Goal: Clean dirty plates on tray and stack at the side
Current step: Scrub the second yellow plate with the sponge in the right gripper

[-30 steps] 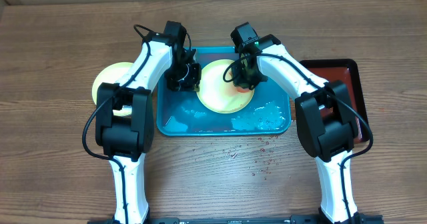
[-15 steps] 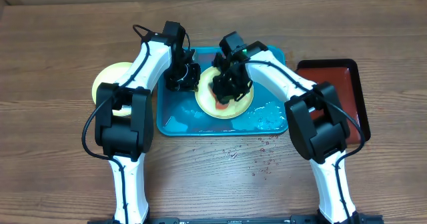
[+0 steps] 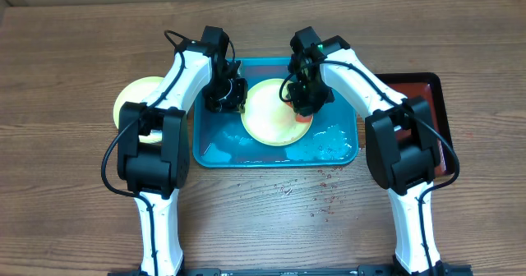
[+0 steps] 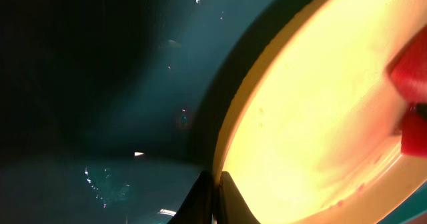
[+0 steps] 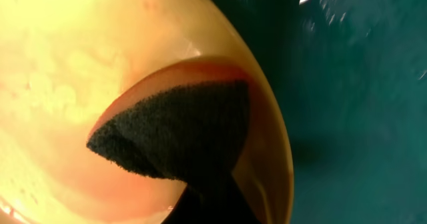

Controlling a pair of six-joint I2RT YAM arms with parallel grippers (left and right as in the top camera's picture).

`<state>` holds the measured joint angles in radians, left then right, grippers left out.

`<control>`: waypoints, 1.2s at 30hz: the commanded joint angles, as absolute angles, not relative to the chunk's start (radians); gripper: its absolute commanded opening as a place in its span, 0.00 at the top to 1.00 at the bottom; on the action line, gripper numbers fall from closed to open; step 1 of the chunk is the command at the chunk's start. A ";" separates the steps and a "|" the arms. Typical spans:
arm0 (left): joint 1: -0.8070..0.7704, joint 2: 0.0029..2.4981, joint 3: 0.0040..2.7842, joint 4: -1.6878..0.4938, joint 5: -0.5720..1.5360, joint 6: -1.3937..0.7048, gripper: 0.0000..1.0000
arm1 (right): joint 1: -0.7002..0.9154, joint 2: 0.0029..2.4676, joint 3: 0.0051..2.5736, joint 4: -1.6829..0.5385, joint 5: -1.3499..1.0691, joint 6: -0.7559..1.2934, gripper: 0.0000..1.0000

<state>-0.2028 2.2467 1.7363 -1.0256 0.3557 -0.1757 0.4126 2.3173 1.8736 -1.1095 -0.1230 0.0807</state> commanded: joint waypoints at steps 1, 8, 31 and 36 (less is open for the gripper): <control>-0.202 2.251 1.749 -1.028 0.358 -0.152 0.96 | 0.422 2.329 1.899 -1.061 -0.089 0.117 0.96; -0.202 2.251 1.749 -1.024 0.359 -0.153 0.96 | 0.478 2.341 1.897 -0.897 -0.317 0.135 0.96; -0.202 2.251 1.749 -1.024 0.358 -0.153 0.96 | 0.444 2.359 1.898 -1.200 0.009 0.126 0.96; -0.202 2.251 1.749 -1.024 0.355 -0.153 0.96 | 0.418 2.359 1.898 -1.161 0.024 0.126 0.96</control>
